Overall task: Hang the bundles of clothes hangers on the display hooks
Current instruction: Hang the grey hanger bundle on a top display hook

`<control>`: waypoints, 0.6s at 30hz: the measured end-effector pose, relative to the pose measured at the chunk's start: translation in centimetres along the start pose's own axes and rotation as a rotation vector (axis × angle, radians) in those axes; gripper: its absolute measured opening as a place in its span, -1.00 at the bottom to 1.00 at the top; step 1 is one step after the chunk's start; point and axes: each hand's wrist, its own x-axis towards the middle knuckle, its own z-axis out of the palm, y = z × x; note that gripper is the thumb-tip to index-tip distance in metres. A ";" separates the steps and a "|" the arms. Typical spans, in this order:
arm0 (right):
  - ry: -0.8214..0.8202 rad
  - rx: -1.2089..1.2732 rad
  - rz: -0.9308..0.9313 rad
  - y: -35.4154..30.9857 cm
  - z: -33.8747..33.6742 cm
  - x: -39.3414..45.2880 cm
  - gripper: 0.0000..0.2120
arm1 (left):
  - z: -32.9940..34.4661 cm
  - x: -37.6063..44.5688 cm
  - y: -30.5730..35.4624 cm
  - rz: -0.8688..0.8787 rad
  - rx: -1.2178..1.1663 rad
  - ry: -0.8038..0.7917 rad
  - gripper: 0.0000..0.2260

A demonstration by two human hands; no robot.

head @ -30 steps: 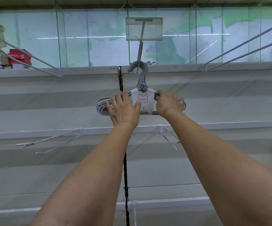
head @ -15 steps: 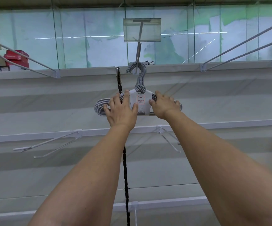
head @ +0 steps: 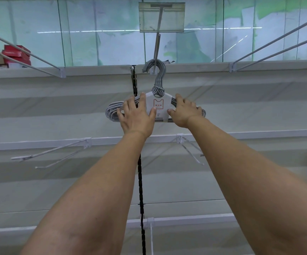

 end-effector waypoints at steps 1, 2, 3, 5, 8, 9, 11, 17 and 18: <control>-0.001 0.003 -0.001 0.0 -0.1 -0.1 -0.42 | -0.1 0.0 0.1 -0.006 -0.003 -0.002 -0.47; 0.002 0.003 -0.005 0.1 -0.1 -0.2 -0.39 | -0.3 -0.1 0.2 -0.012 -0.004 -0.006 -0.47; 0.006 0.004 -0.012 0.2 -0.1 -0.3 -0.36 | -0.4 -0.2 0.3 -0.018 -0.004 -0.012 -0.48; 0.015 0.017 -0.026 0.3 -0.1 -0.8 -0.32 | -0.8 -0.4 0.6 -0.031 -0.007 -0.023 -0.48; 0.034 0.002 -0.026 0.3 -0.2 -1.4 -0.28 | -1.3 -1.0 1.1 -0.052 -0.016 -0.047 -0.46; 0.039 -0.006 -0.024 0.3 -0.4 -1.7 -0.28 | -1.5 -1.4 1.3 -0.055 -0.020 -0.065 -0.46; 0.038 -0.007 -0.022 0.2 -0.9 -2.4 -0.28 | -2.0 -2.3 1.6 -0.059 -0.032 -0.091 -0.47; 0.003 -0.021 -0.099 -0.1 -1.4 -5.1 -0.35 | -3.3 -5.4 1.4 -0.087 -0.025 -0.116 -0.49; -0.015 -0.025 -0.116 -0.2 -1.4 -5.6 -0.36 | -3.5 -6.0 1.3 -0.096 -0.021 -0.126 -0.49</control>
